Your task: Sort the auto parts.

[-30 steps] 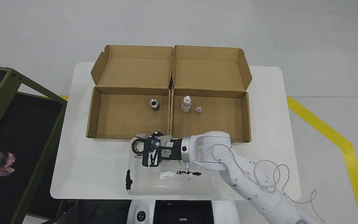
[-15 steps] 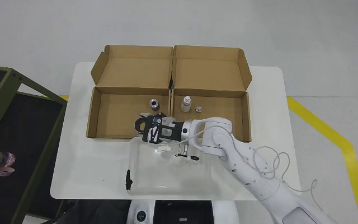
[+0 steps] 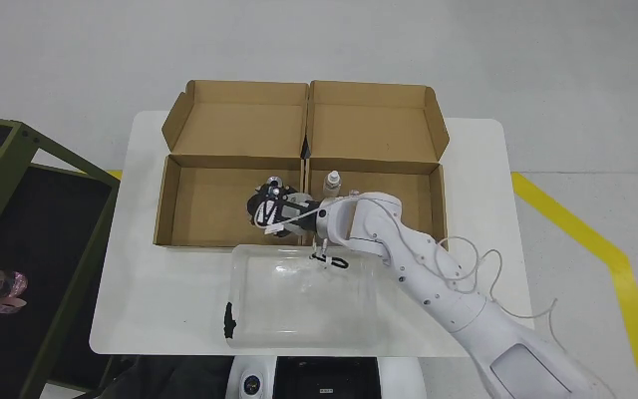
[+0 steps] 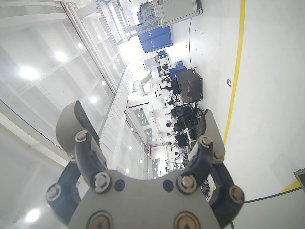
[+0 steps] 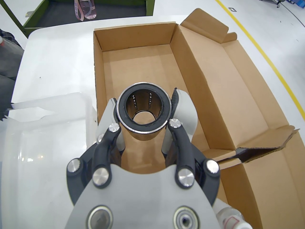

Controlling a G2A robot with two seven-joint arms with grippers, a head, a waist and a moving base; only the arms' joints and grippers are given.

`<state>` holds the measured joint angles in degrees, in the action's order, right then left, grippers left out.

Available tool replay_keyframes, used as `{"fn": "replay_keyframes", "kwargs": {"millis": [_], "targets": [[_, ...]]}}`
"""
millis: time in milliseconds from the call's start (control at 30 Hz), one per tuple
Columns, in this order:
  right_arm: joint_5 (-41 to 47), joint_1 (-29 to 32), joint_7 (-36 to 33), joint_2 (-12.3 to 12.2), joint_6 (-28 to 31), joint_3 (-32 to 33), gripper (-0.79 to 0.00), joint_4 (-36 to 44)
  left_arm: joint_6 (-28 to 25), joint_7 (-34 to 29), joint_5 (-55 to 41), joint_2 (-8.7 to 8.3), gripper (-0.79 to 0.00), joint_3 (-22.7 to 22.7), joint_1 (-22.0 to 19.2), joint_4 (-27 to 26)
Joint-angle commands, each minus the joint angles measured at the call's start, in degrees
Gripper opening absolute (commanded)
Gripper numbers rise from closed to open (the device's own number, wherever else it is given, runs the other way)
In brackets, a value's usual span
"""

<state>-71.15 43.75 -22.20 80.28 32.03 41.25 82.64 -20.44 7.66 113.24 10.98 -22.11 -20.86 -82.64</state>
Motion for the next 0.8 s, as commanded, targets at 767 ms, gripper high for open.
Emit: {"fn": "replay_keyframes", "kwargs": {"millis": [767], "targets": [[-0.34, -4.33, -3.26, 3.40, -1.37, -3.94, -0.686, -11.18, 0.00, 0.00, 0.00, 0.00, 0.000, 0.00, 0.00, 0.00]]}}
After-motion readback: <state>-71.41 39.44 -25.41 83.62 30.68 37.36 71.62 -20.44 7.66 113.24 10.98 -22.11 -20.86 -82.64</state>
